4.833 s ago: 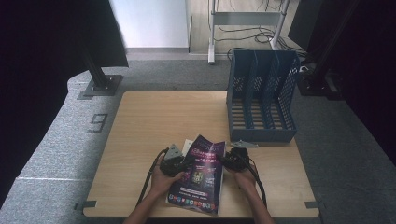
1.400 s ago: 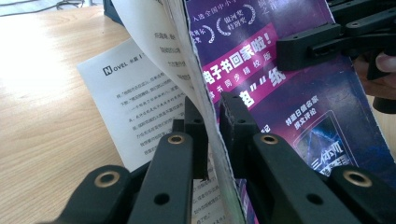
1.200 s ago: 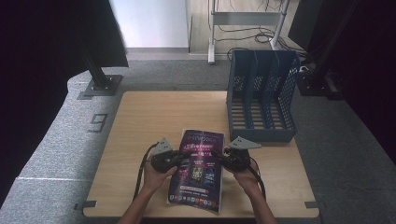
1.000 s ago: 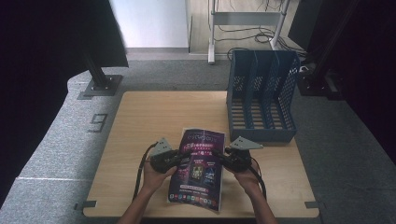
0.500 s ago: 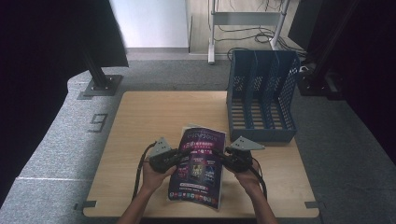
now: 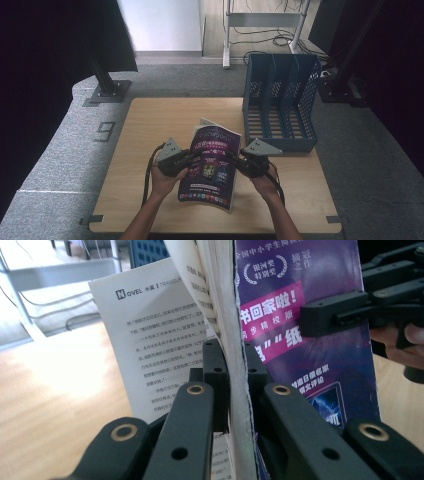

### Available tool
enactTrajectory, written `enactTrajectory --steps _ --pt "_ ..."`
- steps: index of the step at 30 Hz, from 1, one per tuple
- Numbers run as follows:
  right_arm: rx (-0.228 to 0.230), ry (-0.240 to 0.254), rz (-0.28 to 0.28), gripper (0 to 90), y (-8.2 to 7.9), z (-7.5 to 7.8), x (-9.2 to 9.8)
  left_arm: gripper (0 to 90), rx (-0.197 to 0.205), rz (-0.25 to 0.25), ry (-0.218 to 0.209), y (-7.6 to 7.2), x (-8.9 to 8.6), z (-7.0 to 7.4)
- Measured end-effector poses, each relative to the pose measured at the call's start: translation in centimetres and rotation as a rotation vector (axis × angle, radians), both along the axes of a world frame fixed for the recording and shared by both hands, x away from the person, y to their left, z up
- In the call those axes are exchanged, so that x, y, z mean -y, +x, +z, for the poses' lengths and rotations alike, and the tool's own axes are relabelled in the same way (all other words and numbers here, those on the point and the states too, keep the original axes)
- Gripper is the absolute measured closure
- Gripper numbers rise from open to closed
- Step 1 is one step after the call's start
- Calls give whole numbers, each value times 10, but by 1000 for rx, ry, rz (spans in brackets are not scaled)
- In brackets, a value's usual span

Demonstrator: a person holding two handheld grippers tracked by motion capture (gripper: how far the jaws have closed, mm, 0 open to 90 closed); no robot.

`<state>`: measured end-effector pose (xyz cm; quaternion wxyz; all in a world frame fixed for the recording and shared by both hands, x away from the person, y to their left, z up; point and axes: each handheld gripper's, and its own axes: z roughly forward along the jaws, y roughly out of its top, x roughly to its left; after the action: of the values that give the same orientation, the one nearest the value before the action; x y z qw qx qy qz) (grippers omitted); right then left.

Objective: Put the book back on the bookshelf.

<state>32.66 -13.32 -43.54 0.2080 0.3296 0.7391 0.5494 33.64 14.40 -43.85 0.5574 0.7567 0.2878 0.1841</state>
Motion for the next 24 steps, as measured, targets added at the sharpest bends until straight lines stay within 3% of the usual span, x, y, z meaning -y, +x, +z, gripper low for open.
enactTrajectory --steps 3,9,15,19,22,24 --pt "25 2 -14 743 2 4 1 867 30 9 0 3 3 5" --pt "76 -32 -42 741 2 9 1 868 50 4 -26 4 5 6" --pt "111 -36 -32 743 2 14 0 870 64 13 -53 6 4 7" --pt "109 -69 -35 744 5 16 -4 867 46 8 -47 5 1 7" --pt "104 -56 -32 745 3 10 -2 864 44 -2 -43 2 0 5" --pt "99 -39 -21 748 0 6 1 864 19 -29 -33 -1 -3 2"
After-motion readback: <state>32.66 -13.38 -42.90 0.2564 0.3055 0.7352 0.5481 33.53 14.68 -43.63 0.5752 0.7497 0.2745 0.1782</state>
